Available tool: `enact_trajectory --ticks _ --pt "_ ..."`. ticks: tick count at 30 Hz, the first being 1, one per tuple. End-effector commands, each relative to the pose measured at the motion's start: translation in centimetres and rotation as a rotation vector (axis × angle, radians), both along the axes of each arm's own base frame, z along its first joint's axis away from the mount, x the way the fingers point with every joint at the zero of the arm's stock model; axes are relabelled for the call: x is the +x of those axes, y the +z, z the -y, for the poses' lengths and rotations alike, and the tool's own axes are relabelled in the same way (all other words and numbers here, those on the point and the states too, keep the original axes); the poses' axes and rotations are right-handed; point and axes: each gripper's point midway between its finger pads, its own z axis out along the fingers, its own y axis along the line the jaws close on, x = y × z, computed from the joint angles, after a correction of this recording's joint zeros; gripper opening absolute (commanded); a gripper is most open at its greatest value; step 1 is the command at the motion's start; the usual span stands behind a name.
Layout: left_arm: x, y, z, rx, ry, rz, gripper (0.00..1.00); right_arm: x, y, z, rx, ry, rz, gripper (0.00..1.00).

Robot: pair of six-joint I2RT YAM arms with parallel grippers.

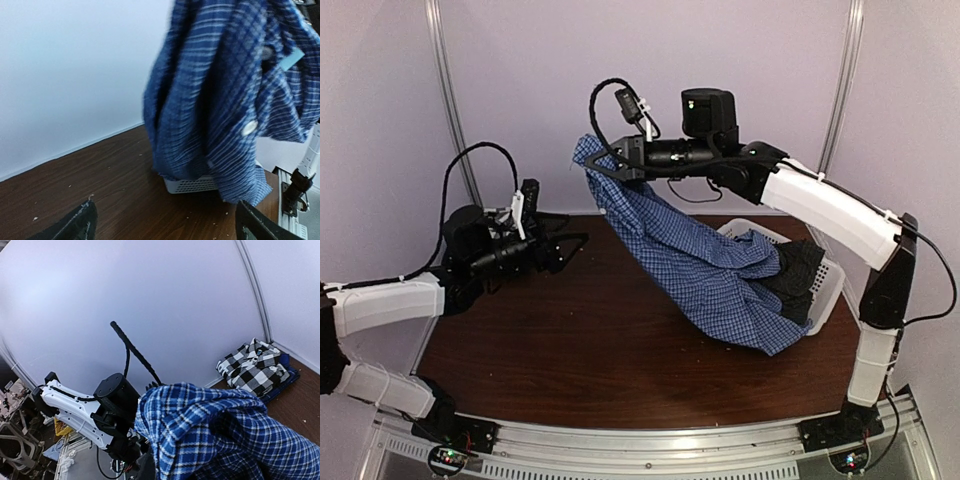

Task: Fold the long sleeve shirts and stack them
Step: Pass from the right arm to the left

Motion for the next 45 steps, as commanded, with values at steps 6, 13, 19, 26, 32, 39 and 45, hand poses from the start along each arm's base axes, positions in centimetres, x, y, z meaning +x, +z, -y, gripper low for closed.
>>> enact_trajectory --ticks 6,13,19,26,32,39,45 --pt "-3.2 3.7 4.9 -0.051 -0.256 0.234 0.98 -4.9 4.0 -2.5 0.184 0.318 -0.063 0.00" --pt "-1.3 4.3 7.3 -0.113 -0.267 0.227 0.98 -5.5 3.4 -2.0 0.197 0.324 -0.095 0.00" --pt "-2.5 5.0 8.9 -0.222 -0.399 0.228 0.71 -5.0 2.3 -1.3 0.183 0.297 -0.114 0.00" --pt "-3.0 5.9 8.2 -0.207 -0.398 0.216 0.06 -1.1 1.0 2.8 0.155 0.121 -0.142 0.33" --pt "-2.0 10.4 3.5 -0.112 -0.167 0.239 0.00 4.6 -1.6 13.6 0.123 -0.208 -0.169 0.95" --pt "-0.4 17.7 -3.8 -0.129 0.242 0.235 0.00 11.1 -8.8 29.0 -0.160 -0.805 -0.182 0.99" --pt "1.4 18.3 -6.5 -0.103 0.426 0.155 0.00 14.4 -17.8 38.7 -0.545 -1.164 -0.230 1.00"
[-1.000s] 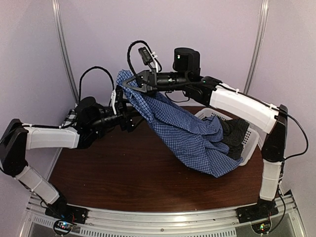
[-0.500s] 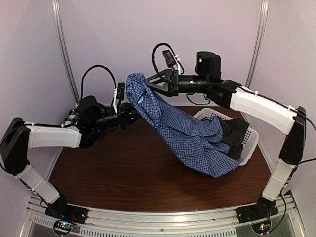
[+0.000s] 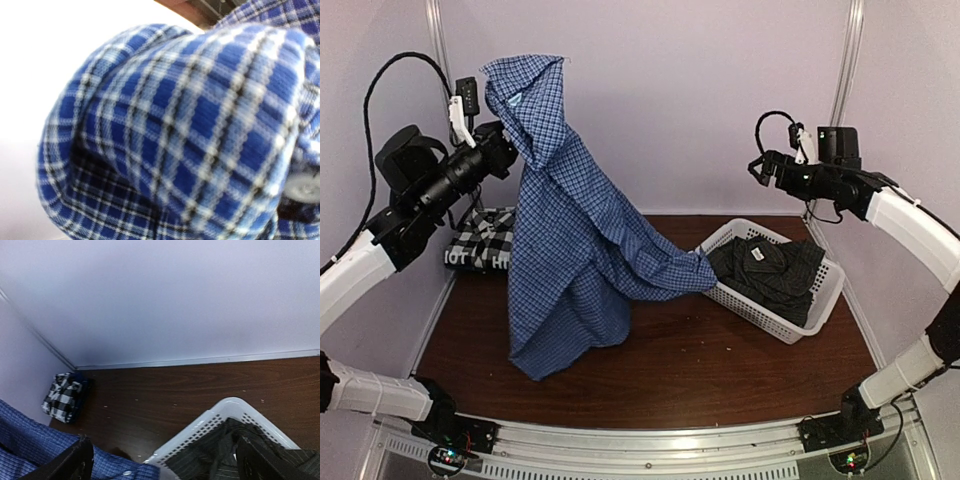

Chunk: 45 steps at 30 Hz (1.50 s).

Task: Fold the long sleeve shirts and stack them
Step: Pass from the right arm to the left, then move the bin to the corner of the board.

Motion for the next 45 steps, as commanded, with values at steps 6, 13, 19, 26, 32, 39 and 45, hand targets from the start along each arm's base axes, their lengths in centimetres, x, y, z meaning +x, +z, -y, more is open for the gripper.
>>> enact_trajectory --ticks 6,13,19,26,32,39,45 --pt "6.9 -8.3 -0.3 0.130 0.209 -0.262 0.00 4.2 -17.2 13.7 -0.526 -0.399 -0.412 1.00" --pt "8.9 -13.6 2.1 0.195 0.145 -0.350 0.06 4.6 -21.3 16.4 -0.678 -0.419 -0.535 1.00" --pt "9.6 -16.7 3.1 0.225 0.112 -0.398 0.07 4.5 -22.8 17.8 -0.712 -0.407 -0.582 0.97" --pt "9.8 -18.8 3.7 0.242 0.087 -0.435 0.07 4.3 -25.1 18.9 -0.672 -0.370 -0.647 0.71" --pt "9.9 -19.5 4.1 0.247 0.073 -0.448 0.07 3.3 -25.5 23.1 -0.603 -0.494 -0.695 0.57" --pt "9.9 -20.5 4.6 0.247 0.043 -0.466 0.07 2.1 -24.5 28.7 -0.605 -0.677 -0.694 0.55" --pt "9.7 -21.6 5.1 0.252 0.014 -0.491 0.07 2.5 -22.6 31.8 -0.691 -0.806 -0.668 0.56"
